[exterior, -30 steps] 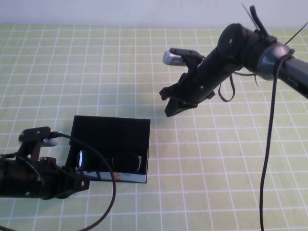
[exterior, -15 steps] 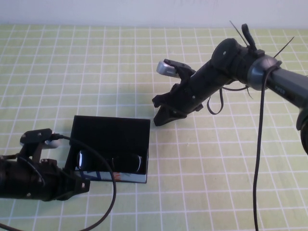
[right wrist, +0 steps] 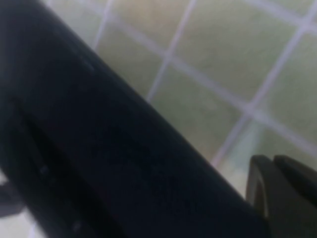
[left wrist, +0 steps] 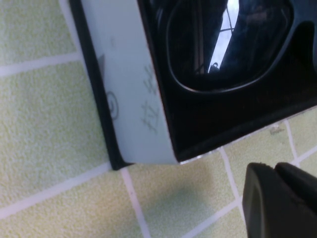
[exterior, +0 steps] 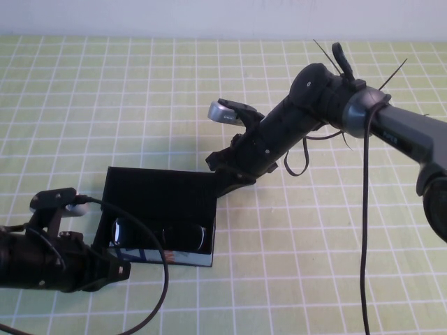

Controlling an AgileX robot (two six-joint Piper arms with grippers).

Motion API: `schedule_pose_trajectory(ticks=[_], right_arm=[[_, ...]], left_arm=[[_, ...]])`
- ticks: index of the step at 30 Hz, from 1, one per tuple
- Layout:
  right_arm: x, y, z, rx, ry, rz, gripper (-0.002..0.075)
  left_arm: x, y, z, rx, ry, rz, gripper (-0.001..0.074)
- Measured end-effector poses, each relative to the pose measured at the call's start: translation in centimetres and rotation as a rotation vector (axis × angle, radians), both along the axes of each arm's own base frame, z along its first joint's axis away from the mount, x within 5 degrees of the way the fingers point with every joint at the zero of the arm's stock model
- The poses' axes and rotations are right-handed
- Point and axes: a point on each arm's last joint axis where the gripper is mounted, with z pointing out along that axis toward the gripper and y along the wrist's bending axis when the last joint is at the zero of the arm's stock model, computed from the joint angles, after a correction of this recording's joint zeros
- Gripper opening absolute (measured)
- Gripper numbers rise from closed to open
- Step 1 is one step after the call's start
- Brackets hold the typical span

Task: Return glasses to glasses case
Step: Close the glasses case

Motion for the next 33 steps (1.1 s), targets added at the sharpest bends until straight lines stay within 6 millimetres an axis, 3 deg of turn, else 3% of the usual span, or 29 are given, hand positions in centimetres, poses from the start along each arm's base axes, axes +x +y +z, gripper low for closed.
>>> schedule_pose_trajectory(ticks=[11, 17, 24, 33], right_arm=[[-0.7, 0.6, 1.1, 0.067, 0.021, 0.076, -0.0011], [-1.3, 0.8, 3.1, 0.068, -0.019, 0.095, -0.0011], [-5.3, 2.9, 4.7, 0.011, -0.043, 0.203, -0.0011], [-8.4, 4.7, 3.3, -0.041, 0.002, 0.29, -0.0011]], left_arm=[[0.0, 0.0, 0.0, 0.001, -0.003, -0.003, -0.0002], [0.0, 0.0, -0.1, 0.004, 0.0, -0.007, -0.0002], [0.1, 0.1, -0.3, 0.01, 0.003, -0.003, -0.0002], [-0.7, -0.2, 0.9, -0.015, 0.013, -0.043, -0.0002]])
